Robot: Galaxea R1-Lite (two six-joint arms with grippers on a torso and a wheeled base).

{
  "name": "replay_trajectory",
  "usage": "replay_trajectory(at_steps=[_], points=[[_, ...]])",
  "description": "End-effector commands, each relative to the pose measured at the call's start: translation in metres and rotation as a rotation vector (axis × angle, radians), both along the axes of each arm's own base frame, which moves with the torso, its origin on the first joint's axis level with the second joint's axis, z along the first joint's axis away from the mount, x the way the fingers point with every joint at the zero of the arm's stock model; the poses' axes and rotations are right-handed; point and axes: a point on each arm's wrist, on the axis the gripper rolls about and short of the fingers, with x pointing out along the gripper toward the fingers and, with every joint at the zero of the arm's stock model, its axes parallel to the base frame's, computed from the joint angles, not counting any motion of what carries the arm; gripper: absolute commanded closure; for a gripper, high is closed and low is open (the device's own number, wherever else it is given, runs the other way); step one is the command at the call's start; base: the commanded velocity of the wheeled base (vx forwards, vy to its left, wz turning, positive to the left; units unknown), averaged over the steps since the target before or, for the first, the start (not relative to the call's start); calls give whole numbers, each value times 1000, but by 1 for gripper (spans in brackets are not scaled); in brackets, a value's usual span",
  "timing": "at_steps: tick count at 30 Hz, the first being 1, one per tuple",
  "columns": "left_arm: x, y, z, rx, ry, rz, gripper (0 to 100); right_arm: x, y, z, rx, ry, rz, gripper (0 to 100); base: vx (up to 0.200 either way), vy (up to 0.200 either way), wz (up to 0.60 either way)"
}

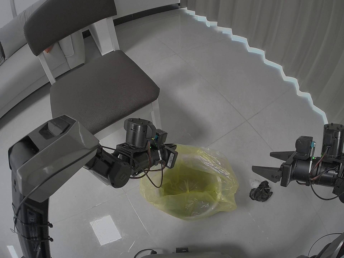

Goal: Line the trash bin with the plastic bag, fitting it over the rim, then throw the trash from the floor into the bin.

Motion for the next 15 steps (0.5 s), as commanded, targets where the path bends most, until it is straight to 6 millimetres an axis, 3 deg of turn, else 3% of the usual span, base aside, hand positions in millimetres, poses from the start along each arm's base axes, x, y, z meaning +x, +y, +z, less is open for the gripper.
replay_trajectory(at_steps=[1,10,15], points=[[27,-1,-30,1,26,34,100,4,-1,-3,-3,11,-8,0,0,0,0],[42,-9,-72,-1,103,51,100,15,1,-11,-10,44,-10,0,0,0,0],[43,-11,-62,-78,113,71,100,21,3,-13,-8,54,1,0,0,0,0]])
